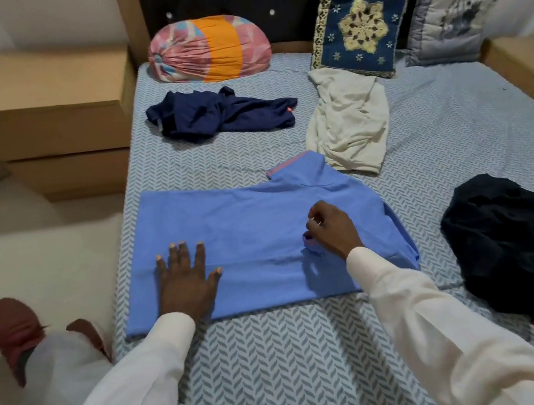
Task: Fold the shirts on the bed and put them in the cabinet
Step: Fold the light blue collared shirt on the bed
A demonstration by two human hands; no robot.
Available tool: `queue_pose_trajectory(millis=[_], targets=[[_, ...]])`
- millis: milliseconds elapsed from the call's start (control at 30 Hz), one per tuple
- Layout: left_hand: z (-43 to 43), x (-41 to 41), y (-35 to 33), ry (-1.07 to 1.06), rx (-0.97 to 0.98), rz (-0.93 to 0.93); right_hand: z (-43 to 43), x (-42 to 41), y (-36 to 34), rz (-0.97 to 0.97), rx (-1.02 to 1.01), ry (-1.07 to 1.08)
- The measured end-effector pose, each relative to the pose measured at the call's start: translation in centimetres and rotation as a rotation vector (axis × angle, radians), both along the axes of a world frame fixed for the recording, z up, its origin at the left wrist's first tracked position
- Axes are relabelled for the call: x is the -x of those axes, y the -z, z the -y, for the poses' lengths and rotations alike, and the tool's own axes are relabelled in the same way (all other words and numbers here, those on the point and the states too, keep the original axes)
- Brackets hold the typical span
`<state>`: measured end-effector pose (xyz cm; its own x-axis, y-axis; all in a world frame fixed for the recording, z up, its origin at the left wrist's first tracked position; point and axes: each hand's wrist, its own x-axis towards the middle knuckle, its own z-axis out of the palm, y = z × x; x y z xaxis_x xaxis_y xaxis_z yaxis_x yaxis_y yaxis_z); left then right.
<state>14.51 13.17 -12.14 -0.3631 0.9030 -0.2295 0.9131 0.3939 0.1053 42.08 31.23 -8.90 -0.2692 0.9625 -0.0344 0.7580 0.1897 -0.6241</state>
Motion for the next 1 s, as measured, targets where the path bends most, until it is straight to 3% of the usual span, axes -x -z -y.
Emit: queue_pose_trajectory(millis=[100,200,300,500,667,800,1000], targets=[[-3.4,2.4,-0.5,0.043,0.052,0.042,-2.8,3.8,0.9,0.091,0.019,-0.123],[-6.6,5.6,-1.1,0.055,0.07,-0.01,-6.4,7.7,1.1,0.357,0.085,-0.28],[-10.3,9.4,-1.5,0.055,0.073,-0.068,-10.3,10.9,1.0,0.586,0.129,-0.298],[-16.1,14.9,-2.6,0.037,0.107,-0.038,-13.2,12.9,2.6,0.7,0.139,-0.273],[-17.4,16.2,-3.4,0.054,0.156,-0.149,-13.1,12.0,3.1,0.636,0.112,-0.176],[-15.1,15.9,-4.0,0.138,0.036,-0.324,-12.2,10.6,2.8,0.497,0.147,-0.103],[-9.4,16.7,-5.0,0.167,-0.087,-0.183,-9.7,7.3,1.4,0.174,0.065,-0.038]])
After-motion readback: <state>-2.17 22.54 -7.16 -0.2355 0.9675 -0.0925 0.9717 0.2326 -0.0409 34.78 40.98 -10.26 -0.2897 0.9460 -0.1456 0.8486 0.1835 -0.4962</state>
